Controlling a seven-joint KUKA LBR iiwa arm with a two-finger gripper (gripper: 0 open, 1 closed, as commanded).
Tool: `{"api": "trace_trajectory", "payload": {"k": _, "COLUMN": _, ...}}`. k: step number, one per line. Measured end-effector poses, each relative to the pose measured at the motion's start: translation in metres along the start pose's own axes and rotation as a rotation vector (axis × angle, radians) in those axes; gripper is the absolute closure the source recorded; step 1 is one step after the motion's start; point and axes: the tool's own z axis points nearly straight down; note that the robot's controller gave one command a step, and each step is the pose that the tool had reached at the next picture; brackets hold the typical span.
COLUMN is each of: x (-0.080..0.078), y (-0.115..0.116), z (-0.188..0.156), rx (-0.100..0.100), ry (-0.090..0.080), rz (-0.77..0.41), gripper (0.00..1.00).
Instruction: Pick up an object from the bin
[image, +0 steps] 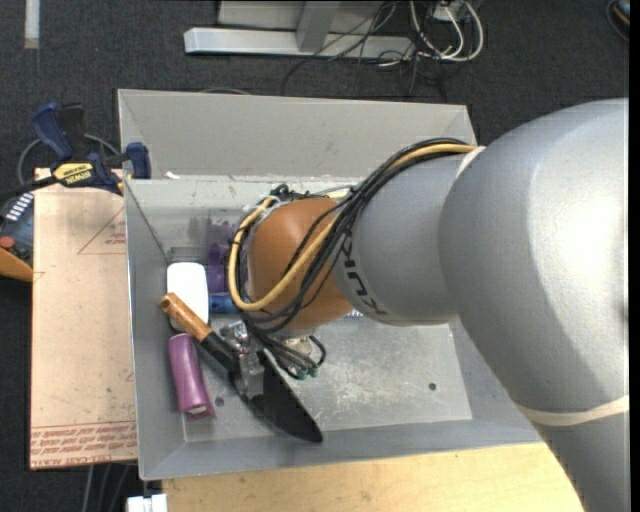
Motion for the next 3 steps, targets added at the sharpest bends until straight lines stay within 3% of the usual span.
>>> {"api": "trace_trajectory", "payload": {"k": 1, "x": 0.0, "y": 0.0, "z": 0.0, "rx": 0.0, "ry": 0.0, "rz": 0.0, "gripper": 1.0}}
{"api": "trace_trajectory", "payload": {"k": 3, "x": 0.0035, "y": 0.0036, "z": -0.0059, "rx": 0.014, "ry": -0.024, "rz": -0.039, "gripper": 1.0}}
